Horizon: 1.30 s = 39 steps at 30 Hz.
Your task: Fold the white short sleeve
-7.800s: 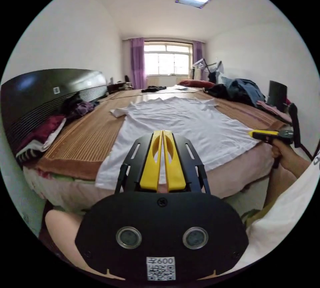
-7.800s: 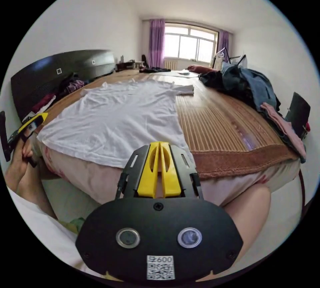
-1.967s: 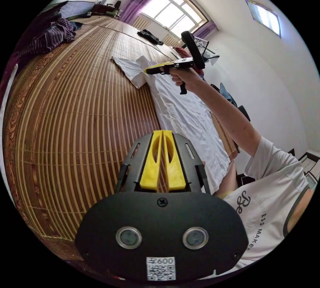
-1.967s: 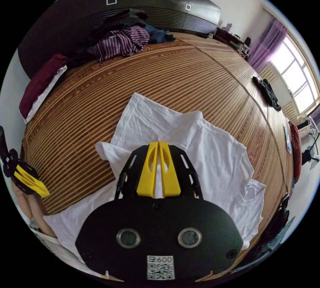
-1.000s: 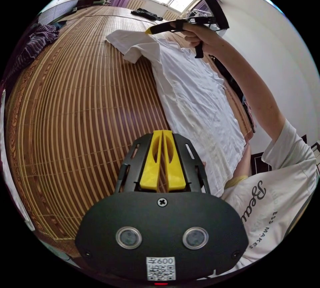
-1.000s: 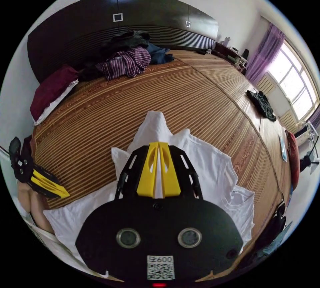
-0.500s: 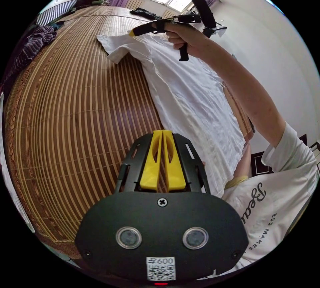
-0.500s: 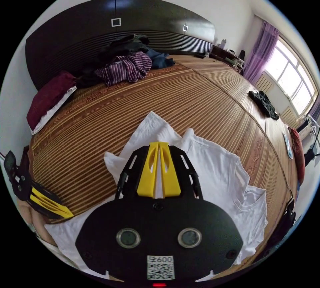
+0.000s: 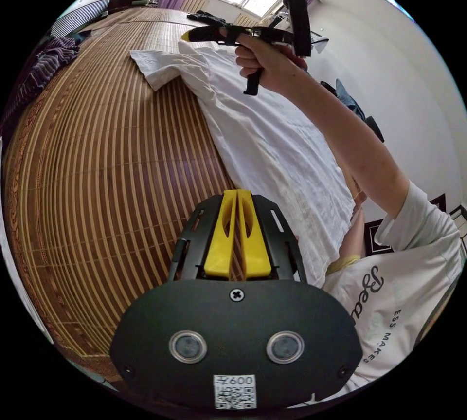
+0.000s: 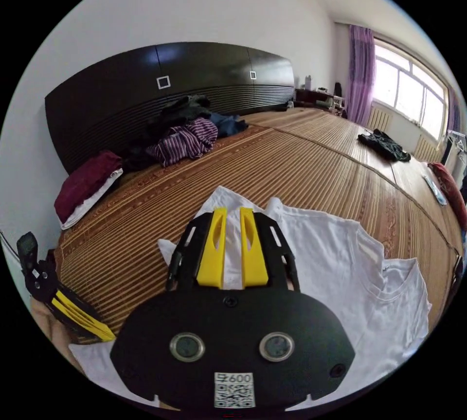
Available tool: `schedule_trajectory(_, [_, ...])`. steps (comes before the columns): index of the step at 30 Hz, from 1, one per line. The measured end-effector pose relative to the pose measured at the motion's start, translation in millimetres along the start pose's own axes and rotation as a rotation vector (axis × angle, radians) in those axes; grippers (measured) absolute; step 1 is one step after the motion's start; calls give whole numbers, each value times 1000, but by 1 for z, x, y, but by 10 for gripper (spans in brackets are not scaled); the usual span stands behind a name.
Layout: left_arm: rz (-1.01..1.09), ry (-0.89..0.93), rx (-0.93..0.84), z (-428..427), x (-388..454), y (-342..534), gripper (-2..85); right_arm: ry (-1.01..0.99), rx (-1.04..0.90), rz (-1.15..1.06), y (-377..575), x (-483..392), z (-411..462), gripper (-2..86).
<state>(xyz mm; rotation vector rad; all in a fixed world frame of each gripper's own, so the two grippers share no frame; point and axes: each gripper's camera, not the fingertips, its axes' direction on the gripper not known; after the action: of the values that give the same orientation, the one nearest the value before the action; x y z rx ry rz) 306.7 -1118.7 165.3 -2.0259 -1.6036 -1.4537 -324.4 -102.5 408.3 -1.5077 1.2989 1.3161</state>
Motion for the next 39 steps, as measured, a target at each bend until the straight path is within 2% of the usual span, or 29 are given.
schedule_trajectory(5, [-3,12,5,-6,-11,6,3,14,-175,-188,-20,-35,23,26])
schedule_trajectory(10, [-4,18,1,-12,-18,10,2,-59,-233,-178,-32,-49,40,28])
schedule_trajectory(13, [3,10,1,-17,-20,12,2,12,-279,-170,-37,-48,52,23])
schedule_trajectory(16, [0,19,1,-21,-25,14,2,41,-266,-144,-43,-35,44,-1])
schedule_trajectory(24, [3,10,-2,-33,-30,16,2,-153,-203,20,-57,39,-10,-9])
schedule_trajectory(32, [-7,27,-3,-45,-40,16,2,-457,-89,291,-58,125,-51,-9])
schedule_trajectory(39, [-5,24,-5,-56,-42,14,1,-526,-83,296,-61,140,-60,-8])
